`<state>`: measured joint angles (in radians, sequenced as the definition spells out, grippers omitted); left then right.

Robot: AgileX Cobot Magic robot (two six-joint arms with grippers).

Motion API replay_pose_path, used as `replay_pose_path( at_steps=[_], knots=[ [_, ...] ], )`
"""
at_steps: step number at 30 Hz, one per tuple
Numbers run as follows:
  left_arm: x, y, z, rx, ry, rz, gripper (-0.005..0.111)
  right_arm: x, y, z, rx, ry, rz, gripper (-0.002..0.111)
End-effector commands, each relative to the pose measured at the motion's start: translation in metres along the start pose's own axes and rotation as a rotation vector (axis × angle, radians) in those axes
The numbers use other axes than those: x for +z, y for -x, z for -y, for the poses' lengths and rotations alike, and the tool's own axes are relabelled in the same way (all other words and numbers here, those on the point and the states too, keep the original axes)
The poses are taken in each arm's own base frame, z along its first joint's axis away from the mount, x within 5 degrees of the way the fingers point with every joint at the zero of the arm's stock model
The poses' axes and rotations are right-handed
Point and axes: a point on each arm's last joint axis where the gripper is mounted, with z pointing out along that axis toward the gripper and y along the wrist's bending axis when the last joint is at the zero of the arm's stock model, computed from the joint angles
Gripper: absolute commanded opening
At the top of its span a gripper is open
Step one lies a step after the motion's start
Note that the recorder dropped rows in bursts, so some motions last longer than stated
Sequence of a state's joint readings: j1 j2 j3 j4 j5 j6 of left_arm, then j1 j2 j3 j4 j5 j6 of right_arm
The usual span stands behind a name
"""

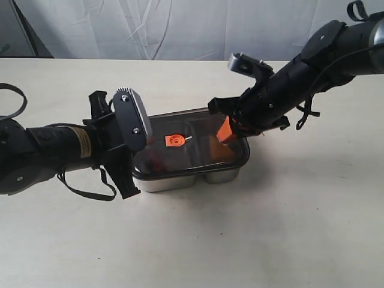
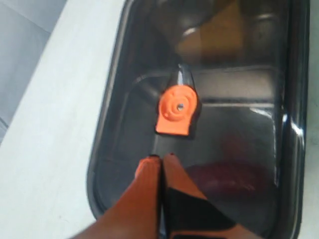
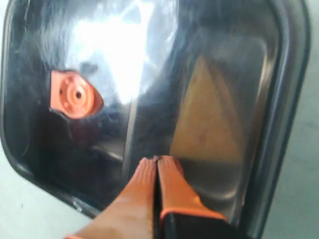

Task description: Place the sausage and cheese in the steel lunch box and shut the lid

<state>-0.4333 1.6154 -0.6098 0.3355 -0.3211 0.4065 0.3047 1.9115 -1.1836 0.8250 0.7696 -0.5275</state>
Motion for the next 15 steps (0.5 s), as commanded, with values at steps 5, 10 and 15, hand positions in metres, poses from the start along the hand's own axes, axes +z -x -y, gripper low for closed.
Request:
replay_pose_path(
  at_steps=[5, 10, 15],
  knots=[
    [-0.009, 0.007, -0.005, 0.005, 0.006, -0.021, 0.0, -0.011, 0.046, 0.008, -0.01, -0.139, 0.329, -0.001],
    [-0.009, 0.005, -0.004, 0.003, -0.002, -0.04, 0.0, 0.024, 0.04, 0.026, 0.037, -0.126, 0.213, -0.001],
    [-0.009, 0.005, -0.004, 0.001, -0.003, -0.042, 0.0, 0.036, 0.033, 0.031, 0.052, -0.108, 0.14, -0.001]
  ],
)
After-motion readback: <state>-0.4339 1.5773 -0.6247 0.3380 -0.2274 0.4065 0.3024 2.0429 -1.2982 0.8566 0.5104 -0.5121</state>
